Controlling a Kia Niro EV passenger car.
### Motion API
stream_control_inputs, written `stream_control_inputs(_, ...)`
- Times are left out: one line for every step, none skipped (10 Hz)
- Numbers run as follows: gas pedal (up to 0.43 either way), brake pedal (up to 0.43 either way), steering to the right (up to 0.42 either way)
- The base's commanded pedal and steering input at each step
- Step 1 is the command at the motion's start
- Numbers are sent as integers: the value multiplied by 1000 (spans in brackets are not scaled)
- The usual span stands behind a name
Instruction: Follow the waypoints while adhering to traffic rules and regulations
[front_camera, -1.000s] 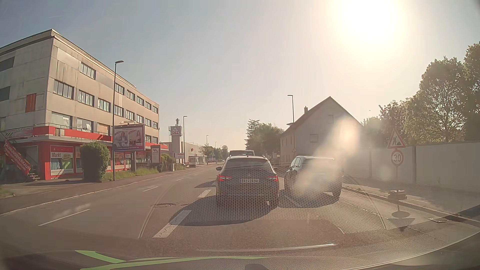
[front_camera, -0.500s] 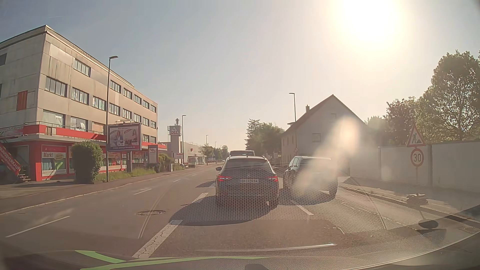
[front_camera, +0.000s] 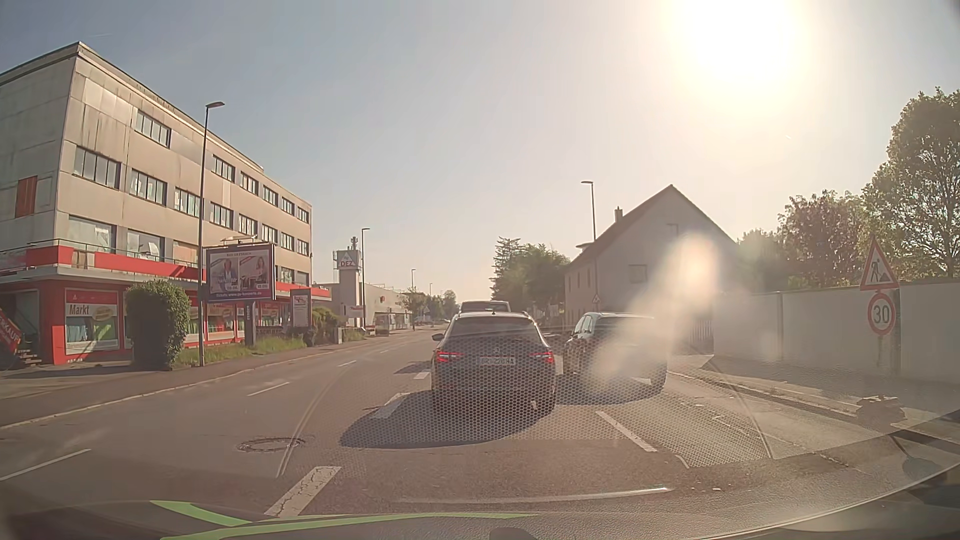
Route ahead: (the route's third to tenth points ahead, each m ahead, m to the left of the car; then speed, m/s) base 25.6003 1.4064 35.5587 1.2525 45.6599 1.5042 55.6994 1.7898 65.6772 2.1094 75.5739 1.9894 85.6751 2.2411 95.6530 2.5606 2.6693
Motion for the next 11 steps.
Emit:
stream_control_inputs(0,6,2)
stream_control_inputs(0,6,4)
stream_control_inputs(0,0,4)
stream_control_inputs(0,0,4)
stream_control_inputs(0,0,4)
stream_control_inputs(0,0,4)
stream_control_inputs(0,0,4)
stream_control_inputs(0,0,4)
stream_control_inputs(0,0,4)
stream_control_inputs(0,0,4)
stream_control_inputs(0,0,4)
